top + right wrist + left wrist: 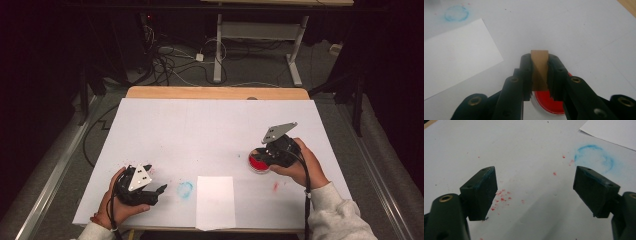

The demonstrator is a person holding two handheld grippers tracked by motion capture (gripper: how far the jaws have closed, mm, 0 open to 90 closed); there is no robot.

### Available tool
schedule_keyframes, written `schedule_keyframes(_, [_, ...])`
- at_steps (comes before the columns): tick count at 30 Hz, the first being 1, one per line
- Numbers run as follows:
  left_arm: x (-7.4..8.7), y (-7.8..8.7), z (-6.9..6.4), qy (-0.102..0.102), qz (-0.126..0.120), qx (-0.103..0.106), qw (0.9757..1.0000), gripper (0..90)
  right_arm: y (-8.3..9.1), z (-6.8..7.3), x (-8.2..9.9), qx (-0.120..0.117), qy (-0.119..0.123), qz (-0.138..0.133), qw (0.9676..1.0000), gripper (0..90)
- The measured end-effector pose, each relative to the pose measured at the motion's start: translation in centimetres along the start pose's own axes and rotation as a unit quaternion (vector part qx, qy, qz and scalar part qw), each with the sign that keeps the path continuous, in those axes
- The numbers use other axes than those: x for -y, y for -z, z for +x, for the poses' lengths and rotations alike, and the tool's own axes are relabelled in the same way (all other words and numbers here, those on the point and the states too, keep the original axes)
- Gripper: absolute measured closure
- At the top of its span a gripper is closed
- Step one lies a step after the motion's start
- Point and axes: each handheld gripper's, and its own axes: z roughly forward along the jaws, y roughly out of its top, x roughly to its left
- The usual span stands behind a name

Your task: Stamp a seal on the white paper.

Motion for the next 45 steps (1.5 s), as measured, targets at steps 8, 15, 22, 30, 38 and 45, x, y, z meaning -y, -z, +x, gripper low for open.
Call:
schedule_keyframes(8, [0.0, 0.2, 0.1, 0.005, 0.001, -0.001, 1.0, 19.1, 0.5, 1.2, -0.8, -0.021, 0.009, -0.026, 0.9994, 76.1])
schedule_keyframes(15, [0.1, 0.3, 0.2, 0.005, 0.002, -0.003, 1.0, 19.2, 0.3, 2.4, -1.3, -0.032, 0.023, -0.032, 0.9987, 76.1])
schedule_keyframes(22, [0.1, 0.3, 0.1, 0.005, 0.003, -0.004, 1.0, 19.0, -0.1, 3.8, -1.8, -0.047, 0.041, -0.032, 0.9975, 76.1])
schedule_keyframes(30, [0.1, 0.2, 0.1, 0.004, 0.004, -0.003, 1.0, 19.0, -1.4, 5.6, -2.5, -0.074, 0.066, -0.013, 0.995, 76.1])
schedule_keyframes(38, [0.1, 0.2, 0.1, 0.004, 0.005, -0.003, 1.0, 19.0, -2.3, 7.2, -3.0, -0.09, 0.086, -0.001, 0.9922, 76.1])
schedule_keyframes(45, [0.1, 0.2, 0.1, 0.004, 0.005, -0.003, 1.0, 18.9, -3.1, 8.3, -3.3, -0.1, 0.099, 0.011, 0.99, 76.1])
